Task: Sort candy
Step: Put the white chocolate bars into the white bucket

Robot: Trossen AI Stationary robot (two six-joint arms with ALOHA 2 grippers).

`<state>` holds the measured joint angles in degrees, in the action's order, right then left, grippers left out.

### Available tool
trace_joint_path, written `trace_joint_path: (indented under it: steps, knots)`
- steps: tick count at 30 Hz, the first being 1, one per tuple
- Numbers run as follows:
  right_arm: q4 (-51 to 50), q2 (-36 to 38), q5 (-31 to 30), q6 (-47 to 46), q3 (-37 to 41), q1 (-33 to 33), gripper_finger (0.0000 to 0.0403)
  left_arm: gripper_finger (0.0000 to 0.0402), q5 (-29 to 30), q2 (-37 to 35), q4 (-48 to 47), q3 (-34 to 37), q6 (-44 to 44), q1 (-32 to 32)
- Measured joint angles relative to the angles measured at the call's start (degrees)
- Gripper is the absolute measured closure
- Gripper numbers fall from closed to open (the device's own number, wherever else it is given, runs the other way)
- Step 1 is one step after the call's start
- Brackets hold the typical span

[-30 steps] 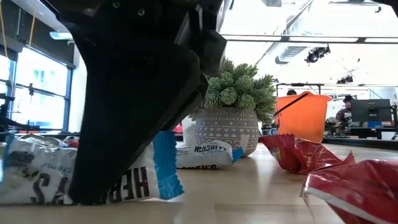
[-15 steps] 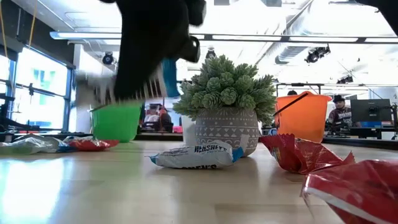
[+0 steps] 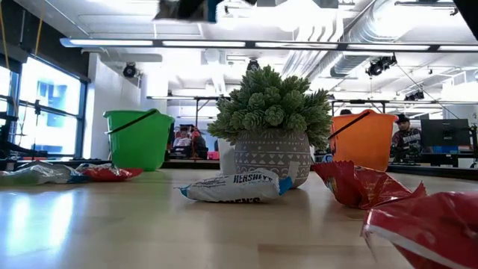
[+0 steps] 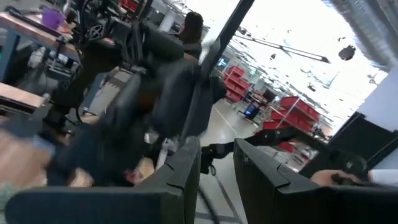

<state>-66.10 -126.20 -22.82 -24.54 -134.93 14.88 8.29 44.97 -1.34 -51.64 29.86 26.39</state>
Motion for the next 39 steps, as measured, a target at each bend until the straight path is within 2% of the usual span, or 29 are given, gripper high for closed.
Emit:
trace_joint_path:
  steps: [3,8,12,16,22,25,33,39]
  knots:
    - [-1.26,2.62,-4.12,2.93,-0.02,-1.58,0.0379,0.0319,2.55,0.0,0.17,0.0,-1.31,0.0]
    - [-5.36,4.99,-9.96,7.64,-0.04,-6.19,0.0379,0.0319,10.91,0.0,2.41,0.0,-4.27,-0.02]
    - [-10.24,5.21,-10.88,10.28,-0.03,-11.92,0.0379,0.0319,18.19,0.02,5.3,0.0,-6.95,-0.38]
    - [-11.29,5.3,-10.45,14.3,1.67,-18.63,0.0379,0.0319,20.66,0.0,8.14,0.0,-9.9,-1.62]
    - [-6.84,5.33,1.43,21.6,4.61,-28.41,0.0379,0.0319,21.5,0.02,10.53,0.0,-12.9,-3.28]
    - [-3.31,5.32,5.19,24.53,6.38,-31.91,0.0379,0.0319,22.86,0.0,10.71,0.0,-13.13,-4.08]
    - [-2.1,5.32,17.15,26.74,11.55,-36.57,0.0377,0.0319,24.64,0.0,10.69,0.0,-14.07,-5.84]
    - [-1.96,5.32,17.95,28.38,14.28,-36.21,0.0332,0.0319,24.68,-0.56,10.59,0.0,-14.09,-6.94]
